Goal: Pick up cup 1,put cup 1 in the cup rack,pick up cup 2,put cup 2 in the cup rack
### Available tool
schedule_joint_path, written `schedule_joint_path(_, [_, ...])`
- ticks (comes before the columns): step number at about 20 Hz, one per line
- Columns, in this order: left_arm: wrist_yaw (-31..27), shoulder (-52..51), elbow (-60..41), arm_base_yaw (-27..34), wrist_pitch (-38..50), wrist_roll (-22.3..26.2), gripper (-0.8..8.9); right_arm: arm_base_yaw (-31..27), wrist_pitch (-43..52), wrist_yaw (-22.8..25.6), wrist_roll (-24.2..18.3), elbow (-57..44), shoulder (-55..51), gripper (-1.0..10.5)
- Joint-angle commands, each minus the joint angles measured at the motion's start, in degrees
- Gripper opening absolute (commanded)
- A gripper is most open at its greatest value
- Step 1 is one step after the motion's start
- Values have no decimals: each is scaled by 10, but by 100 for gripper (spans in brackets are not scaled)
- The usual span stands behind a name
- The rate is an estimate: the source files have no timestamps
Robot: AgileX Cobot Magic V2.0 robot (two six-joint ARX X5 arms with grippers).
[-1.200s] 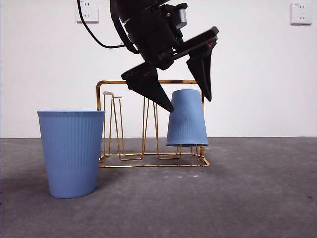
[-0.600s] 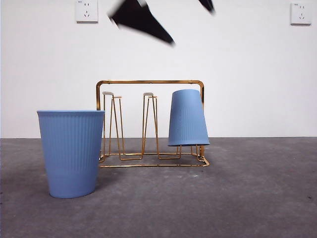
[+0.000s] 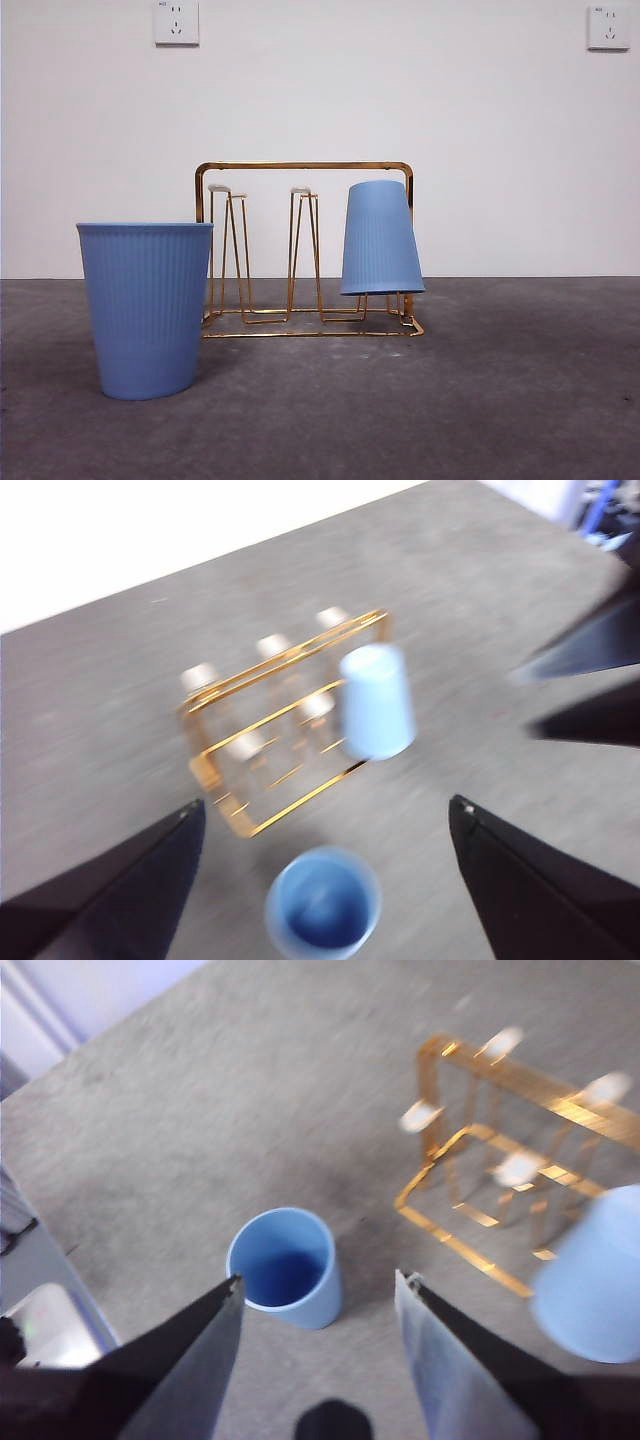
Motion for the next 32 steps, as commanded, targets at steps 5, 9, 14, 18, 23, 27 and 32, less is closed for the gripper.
schedule_joint_path(5, [-30, -63, -4, 1, -78, 7, 408, 1, 59, -51, 62, -3, 168, 385])
schedule_joint_path(9, [-30, -102, -45, 1, -77, 5, 408, 9, 98, -59, 83, -2, 227, 383])
schedule_joint_path(14, [-27, -131, -110, 1, -54, -4, 408, 34, 127, -30, 98, 3, 267, 382])
schedule_joint_path(18, [-23, -133, -114, 1, -42, -4, 408, 42, 115, -9, 102, 25, 309, 377])
schedule_joint_path(23, [-21, -135, -114, 1, -42, -9, 408, 42, 112, 8, 101, 40, 342, 181])
schedule_joint_path(27, [21, -136, -113, 1, -14, -17, 408, 42, 113, -8, 95, 40, 360, 23])
schedule_joint_path(32, [62, -136, -114, 1, 34, -32, 409, 42, 122, -17, 80, 40, 355, -13])
